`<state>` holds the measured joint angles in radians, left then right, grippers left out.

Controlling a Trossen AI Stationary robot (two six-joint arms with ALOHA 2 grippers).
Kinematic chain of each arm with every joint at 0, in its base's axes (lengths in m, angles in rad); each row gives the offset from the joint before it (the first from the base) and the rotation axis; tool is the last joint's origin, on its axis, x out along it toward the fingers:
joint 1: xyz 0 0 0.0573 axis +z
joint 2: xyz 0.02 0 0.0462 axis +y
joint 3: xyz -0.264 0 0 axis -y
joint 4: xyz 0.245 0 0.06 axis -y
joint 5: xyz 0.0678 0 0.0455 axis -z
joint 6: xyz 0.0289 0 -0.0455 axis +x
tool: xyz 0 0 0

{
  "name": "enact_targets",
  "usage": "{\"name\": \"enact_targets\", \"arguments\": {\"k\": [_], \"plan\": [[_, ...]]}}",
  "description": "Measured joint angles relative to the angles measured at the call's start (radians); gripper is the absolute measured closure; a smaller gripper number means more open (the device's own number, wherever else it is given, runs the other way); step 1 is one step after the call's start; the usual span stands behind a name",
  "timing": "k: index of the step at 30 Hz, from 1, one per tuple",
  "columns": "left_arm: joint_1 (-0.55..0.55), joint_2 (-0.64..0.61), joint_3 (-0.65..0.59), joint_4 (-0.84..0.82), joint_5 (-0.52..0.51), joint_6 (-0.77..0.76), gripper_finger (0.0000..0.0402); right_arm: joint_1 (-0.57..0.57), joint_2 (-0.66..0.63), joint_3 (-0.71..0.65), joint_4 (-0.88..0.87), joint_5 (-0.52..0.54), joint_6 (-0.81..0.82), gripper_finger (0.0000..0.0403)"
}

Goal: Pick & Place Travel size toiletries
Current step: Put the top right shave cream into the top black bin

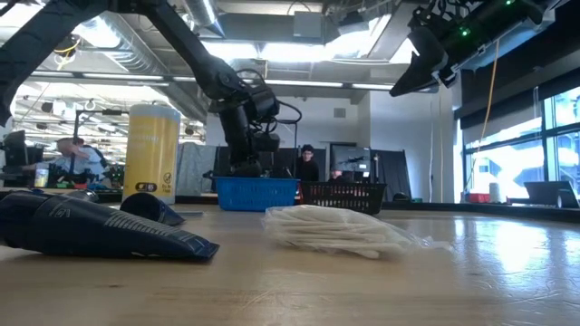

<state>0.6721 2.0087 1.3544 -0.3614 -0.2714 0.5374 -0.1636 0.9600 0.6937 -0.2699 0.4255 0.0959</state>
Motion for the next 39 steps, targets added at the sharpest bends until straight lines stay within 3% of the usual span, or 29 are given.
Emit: {"name": "enact_targets", "arguments": {"k": [13, 22, 25, 32, 39], "plan": [[-0.041, -0.002, 0.0, -0.008, -0.077, 0.105, 0.0202, 0.0, 0.0, 0.0, 0.0, 0.0, -0.001, 0.0401], [-0.071, -0.063, 0.002, -0.022, -0.064, 0.134, 0.0207, 0.0, 0.0, 0.0, 0.0, 0.001, -0.003, 0.0395], [-0.072, -0.114, 0.001, -0.031, -0.022, 0.094, 0.0207, 0.0, 0.0, 0.0, 0.002, 0.0, -0.003, 0.04], [-0.073, -0.268, 0.001, -0.037, 0.211, -0.11, 0.0208, 0.002, -0.016, 0.0, 0.01, -0.055, -0.003, 0.04], [-0.089, -0.432, -0.026, -0.062, 0.359, -0.271, 0.0208, 0.021, -0.159, 0.0, -0.118, -0.154, 0.022, 0.0401]]}}
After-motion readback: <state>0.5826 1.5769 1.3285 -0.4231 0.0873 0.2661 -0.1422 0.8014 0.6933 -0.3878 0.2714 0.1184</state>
